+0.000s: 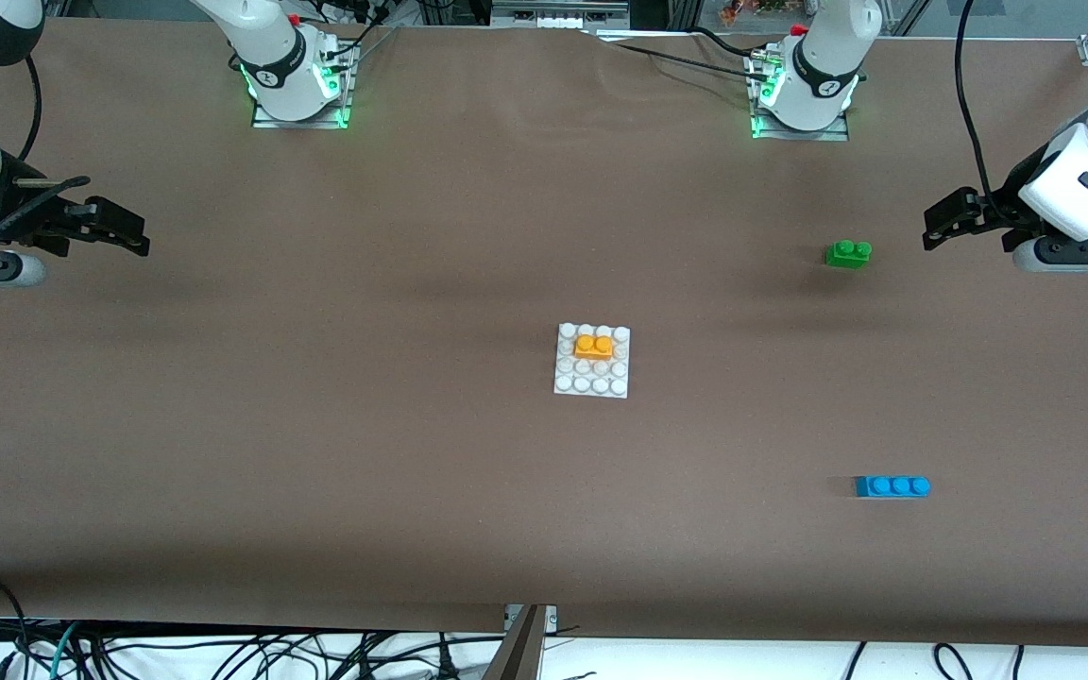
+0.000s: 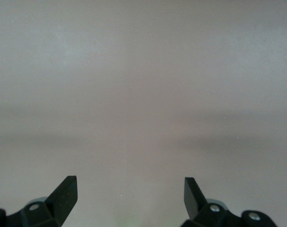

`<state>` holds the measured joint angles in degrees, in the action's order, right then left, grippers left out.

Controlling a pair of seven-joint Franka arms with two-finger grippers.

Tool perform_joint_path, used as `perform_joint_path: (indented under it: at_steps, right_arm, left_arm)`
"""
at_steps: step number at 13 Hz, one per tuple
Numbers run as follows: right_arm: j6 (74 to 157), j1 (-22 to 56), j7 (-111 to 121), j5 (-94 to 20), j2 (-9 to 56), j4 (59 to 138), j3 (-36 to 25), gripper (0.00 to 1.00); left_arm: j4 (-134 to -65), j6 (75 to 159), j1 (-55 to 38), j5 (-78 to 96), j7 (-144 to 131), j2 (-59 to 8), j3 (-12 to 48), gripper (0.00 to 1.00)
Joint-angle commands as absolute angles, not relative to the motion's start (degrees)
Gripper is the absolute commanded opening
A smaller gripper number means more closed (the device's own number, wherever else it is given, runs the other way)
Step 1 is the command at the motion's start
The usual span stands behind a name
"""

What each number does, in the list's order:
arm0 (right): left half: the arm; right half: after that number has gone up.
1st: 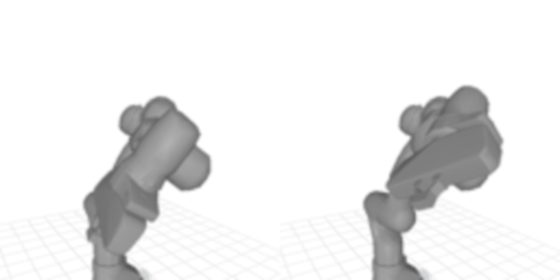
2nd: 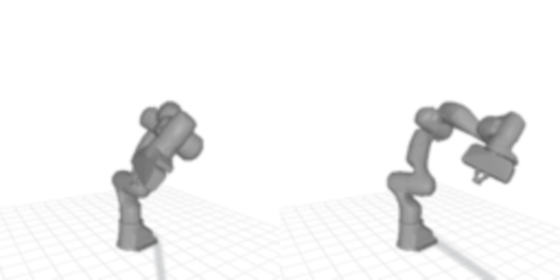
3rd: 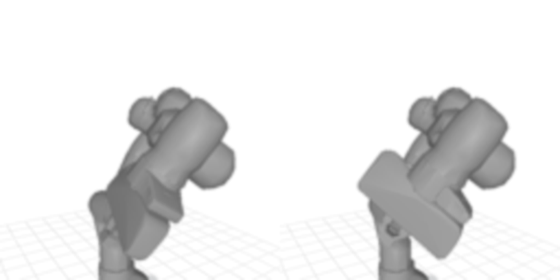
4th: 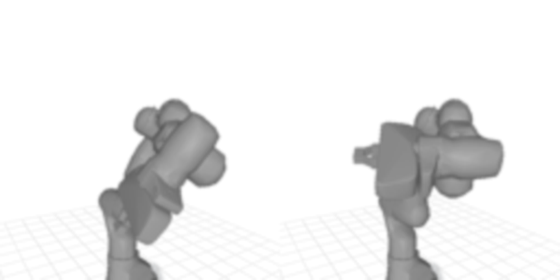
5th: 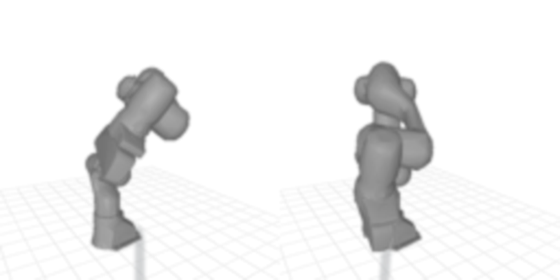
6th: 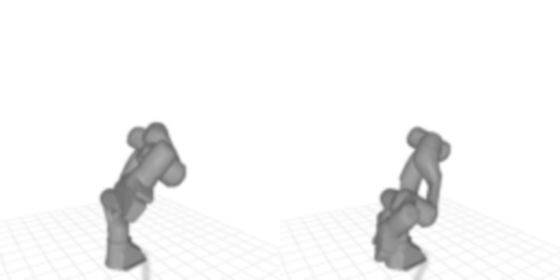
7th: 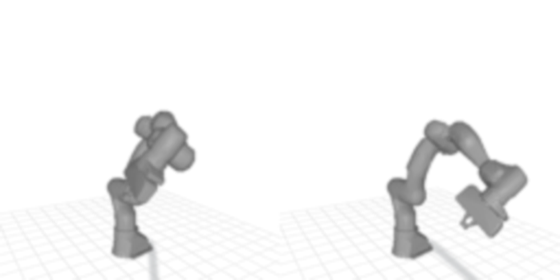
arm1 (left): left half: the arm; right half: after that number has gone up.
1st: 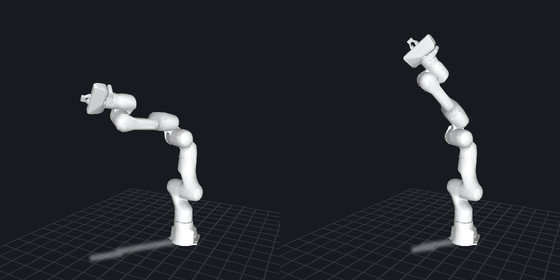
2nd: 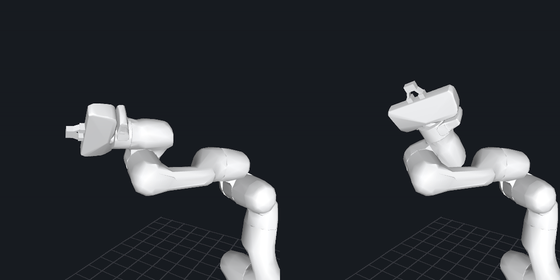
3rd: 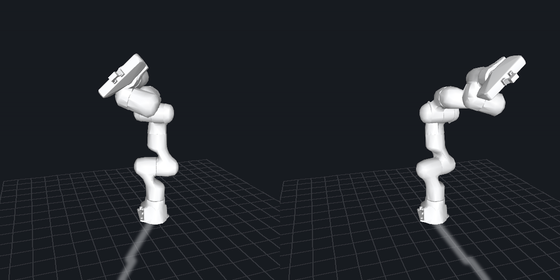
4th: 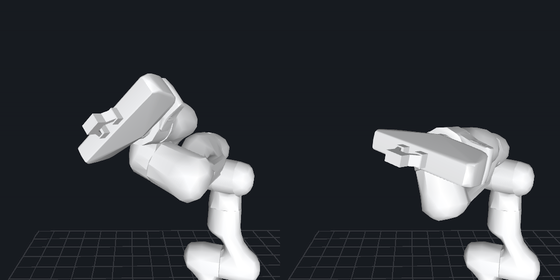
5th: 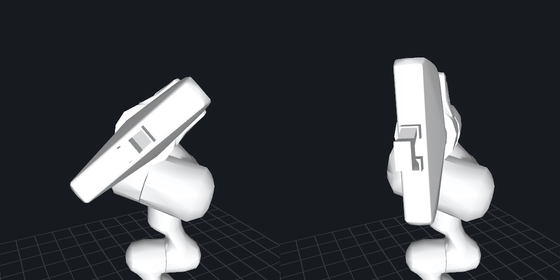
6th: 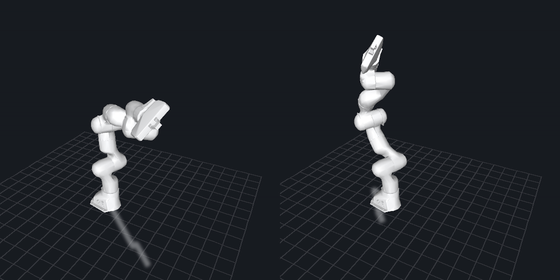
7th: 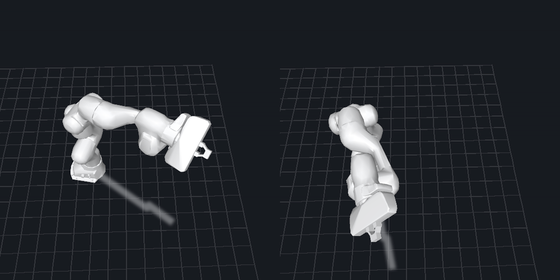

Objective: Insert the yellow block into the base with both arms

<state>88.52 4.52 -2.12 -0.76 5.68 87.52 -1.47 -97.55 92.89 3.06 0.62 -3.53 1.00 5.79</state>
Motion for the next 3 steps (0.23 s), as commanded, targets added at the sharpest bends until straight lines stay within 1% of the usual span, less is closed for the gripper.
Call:
perform_joint_path:
  at_steps: [1, 3]
  right_arm:
    - [88.33, 4.48, -2.37, -0.7, 6.06, 86.4, -1.23, 1.0]
    - [88.33, 4.48, -2.37, -0.7, 6.06, 86.4, -1.23, 1.0]
  left_arm:
    - [-95.36, 91.41, 2.73, -0.09, -3.25, 0.09, 6.06, 1.0]
    - [-95.27, 91.41, 2.73, -0.09, -2.9, -0.17, 6.06, 1.0]
